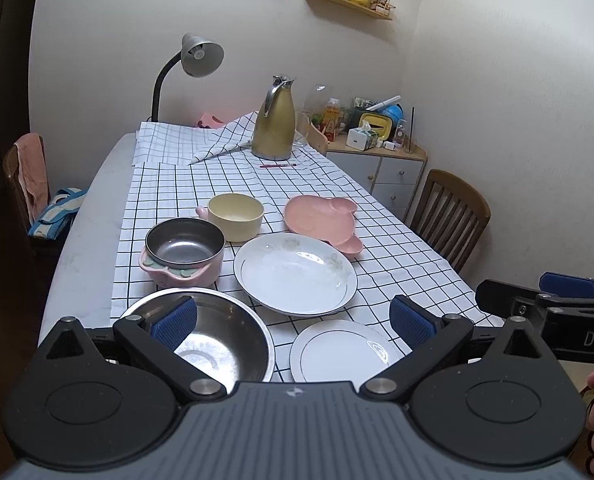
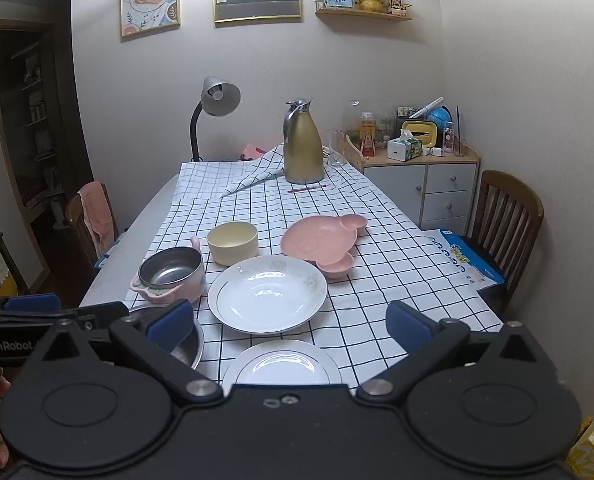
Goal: Organize plates and bowls
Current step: 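Move both grippers toward the large white floral plate on the table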
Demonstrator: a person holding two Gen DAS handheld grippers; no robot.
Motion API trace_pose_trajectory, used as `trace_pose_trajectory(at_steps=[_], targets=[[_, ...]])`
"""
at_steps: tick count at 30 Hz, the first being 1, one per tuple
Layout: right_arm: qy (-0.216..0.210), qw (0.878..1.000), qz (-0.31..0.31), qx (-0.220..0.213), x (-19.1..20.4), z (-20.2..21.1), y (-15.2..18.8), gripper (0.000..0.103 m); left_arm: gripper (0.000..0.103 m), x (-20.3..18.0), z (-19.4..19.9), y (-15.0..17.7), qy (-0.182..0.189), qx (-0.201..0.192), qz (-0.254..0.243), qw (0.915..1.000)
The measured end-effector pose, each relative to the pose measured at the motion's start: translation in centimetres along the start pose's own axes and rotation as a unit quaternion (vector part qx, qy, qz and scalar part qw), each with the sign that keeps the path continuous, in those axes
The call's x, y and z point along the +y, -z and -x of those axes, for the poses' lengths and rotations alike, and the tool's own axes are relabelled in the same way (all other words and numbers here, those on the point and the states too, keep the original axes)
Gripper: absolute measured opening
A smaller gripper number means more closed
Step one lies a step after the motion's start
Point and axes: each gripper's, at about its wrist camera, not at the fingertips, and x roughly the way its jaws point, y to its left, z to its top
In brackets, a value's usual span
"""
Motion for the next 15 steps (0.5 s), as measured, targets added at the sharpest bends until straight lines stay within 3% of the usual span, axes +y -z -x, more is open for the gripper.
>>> trace_pose_trajectory(at_steps=[15], targets=[[0.003,1.000,-0.009,0.016,0.53,-0.49,0.10,0.103,0.103,0.61,0.42,-0.03,0.014,-0.006,-0.005,0.9999]])
